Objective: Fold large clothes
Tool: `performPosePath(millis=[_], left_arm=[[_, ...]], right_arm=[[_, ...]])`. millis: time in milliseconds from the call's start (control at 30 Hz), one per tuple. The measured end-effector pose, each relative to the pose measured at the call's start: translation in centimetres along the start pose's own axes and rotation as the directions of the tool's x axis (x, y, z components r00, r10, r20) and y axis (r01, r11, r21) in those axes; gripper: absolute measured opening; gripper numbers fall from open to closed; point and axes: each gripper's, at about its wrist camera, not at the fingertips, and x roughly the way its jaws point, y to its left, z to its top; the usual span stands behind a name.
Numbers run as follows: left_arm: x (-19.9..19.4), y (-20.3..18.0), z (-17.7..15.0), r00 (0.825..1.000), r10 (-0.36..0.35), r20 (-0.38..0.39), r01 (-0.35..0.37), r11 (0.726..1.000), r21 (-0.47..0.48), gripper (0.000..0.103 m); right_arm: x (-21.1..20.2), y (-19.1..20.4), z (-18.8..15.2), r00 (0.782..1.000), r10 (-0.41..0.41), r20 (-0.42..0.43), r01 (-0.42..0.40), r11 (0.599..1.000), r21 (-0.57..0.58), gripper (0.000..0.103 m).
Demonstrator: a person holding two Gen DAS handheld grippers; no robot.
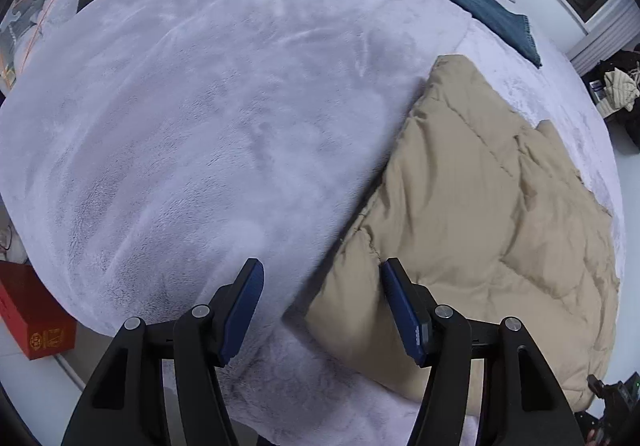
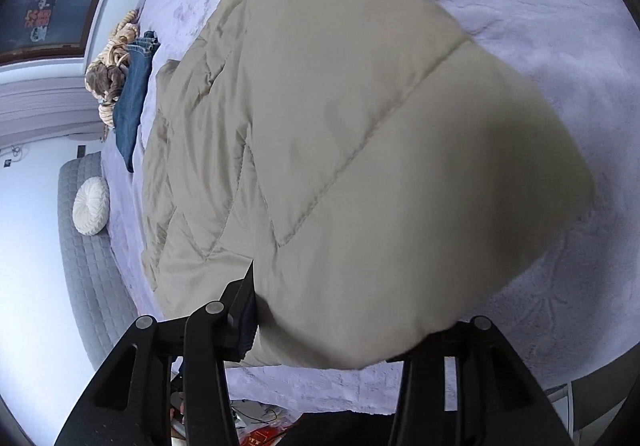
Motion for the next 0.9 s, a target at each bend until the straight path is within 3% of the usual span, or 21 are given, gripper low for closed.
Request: performPosePath(millis=[200, 400, 633, 700, 767, 800, 900], left_arm=[[-0.4, -1.0, -0.7, 0.997, 0.080, -0.018, -0.078, 0.994, 0.072, 0.063], [-3.2, -4.2, -1.7, 0.997, 0.065, -0.031, -0.059, 0.987, 0.151, 0.063], [-6.5, -7.4, -2.7, 0.999, 0.023, -0.030, -0.016, 0.981, 0.194, 0.063], [-7.2, -8.1, -2.9, 0.999, 0.012, -0.036, -0.004, 0.977, 0.215, 0.063], [-7.3, -8.6, -2.7, 0.999, -0.003, -0.054, 0.016, 0.971, 0.237, 0.079], [-7.5, -8.8, -2.6, 0.999, -0.010, -0.048, 0.022, 0.968, 0.248, 0.100], [-7.6, -9.3, -2.1, 1.000, -0.013, -0.022, 0.019, 0.953, 0.303, 0.103]], right_arm=[[-1.9, -1.2, -0.2, 1.000, -0.016, -0.008, 0.016, 1.000, 0.016, 0.053], [-4.3, -0.5, -1.2, 1.000, -0.031, -0.004, 0.031, 0.996, -0.082, 0.061], [-5.8, 0.6, -2.1, 0.999, -0.033, -0.010, 0.031, 0.989, -0.147, 0.062], [-6.3, 1.4, -2.5, 0.999, -0.032, -0.002, 0.031, 0.984, -0.177, 0.069], [-6.6, 2.3, -2.9, 1.000, -0.020, 0.007, 0.021, 0.980, -0.196, 0.073], [-6.5, 3.0, -3.1, 1.000, -0.015, 0.010, 0.016, 0.978, -0.208, 0.073], [-5.6, 5.1, -3.7, 1.000, -0.013, 0.014, 0.016, 0.969, -0.248, 0.077]])
